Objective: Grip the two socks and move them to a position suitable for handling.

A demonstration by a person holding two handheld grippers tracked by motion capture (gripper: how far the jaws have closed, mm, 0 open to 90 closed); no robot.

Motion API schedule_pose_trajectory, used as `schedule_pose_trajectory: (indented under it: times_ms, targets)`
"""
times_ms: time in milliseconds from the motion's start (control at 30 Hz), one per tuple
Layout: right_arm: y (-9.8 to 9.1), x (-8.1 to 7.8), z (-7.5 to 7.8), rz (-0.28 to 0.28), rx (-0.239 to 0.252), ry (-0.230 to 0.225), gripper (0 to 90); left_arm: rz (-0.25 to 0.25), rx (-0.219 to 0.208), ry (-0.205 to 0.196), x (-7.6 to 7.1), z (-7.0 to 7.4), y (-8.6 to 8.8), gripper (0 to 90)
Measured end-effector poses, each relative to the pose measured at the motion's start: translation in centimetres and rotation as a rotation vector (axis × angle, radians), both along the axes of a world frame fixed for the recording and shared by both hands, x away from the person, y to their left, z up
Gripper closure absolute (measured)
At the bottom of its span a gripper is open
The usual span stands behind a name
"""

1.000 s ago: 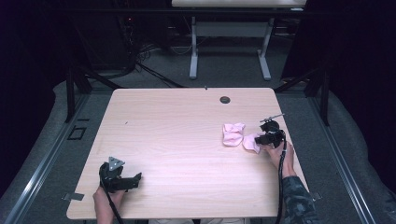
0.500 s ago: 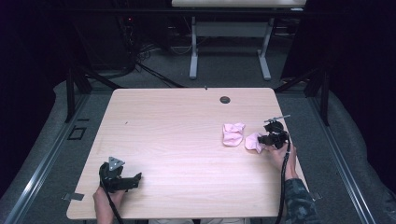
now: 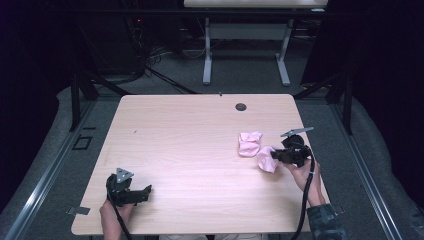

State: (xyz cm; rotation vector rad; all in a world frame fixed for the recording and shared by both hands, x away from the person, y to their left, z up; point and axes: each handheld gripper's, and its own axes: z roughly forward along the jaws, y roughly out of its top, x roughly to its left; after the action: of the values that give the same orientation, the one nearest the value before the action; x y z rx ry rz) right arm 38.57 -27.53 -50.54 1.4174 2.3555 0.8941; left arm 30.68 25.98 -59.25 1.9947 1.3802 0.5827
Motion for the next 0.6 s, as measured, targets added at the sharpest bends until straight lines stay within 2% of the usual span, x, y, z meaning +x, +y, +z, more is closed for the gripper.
schedule_pose_trajectory:
  times_ms: [133,267,333,367,400,433,467,600]
  targets:
    - [1.6,-1.7,1.1,0.073,0.014,-0.02,80.7,0.0,-0.001,-0.001,0.0,0.0,0.0,1.6]
    - [3.5,-3.2,1.7,0.149,0.033,-0.015,80.8,0.0,-0.001,-0.001,0.0,0.0,0.0,1.6]
    - [4.7,-3.7,1.6,0.192,0.027,-0.009,80.8,0.0,-0.001,-0.001,0.0,0.0,0.0,1.6]
    - [6.1,-4.2,1.5,0.236,0.027,0.0,80.8,0.0,-0.001,-0.001,0.0,0.0,0.0,1.6]
    - [6.1,-4.2,1.5,0.236,0.027,0.0,80.8,0.001,-0.001,-0.001,0.0,0.0,0.0,1.6]
    - [7.3,-4.7,1.4,0.277,0.021,0.006,80.8,0.0,-0.001,-0.001,0.0,0.0,0.0,1.6]
    - [7.3,-4.7,1.4,0.277,0.021,0.006,80.8,0.0,-0.001,0.0,0.0,0.0,0.0,1.6]
    - [9.4,-5.6,1.3,0.341,0.016,0.013,80.8,0.0,-0.001,-0.001,0.0,0.0,0.0,1.6]
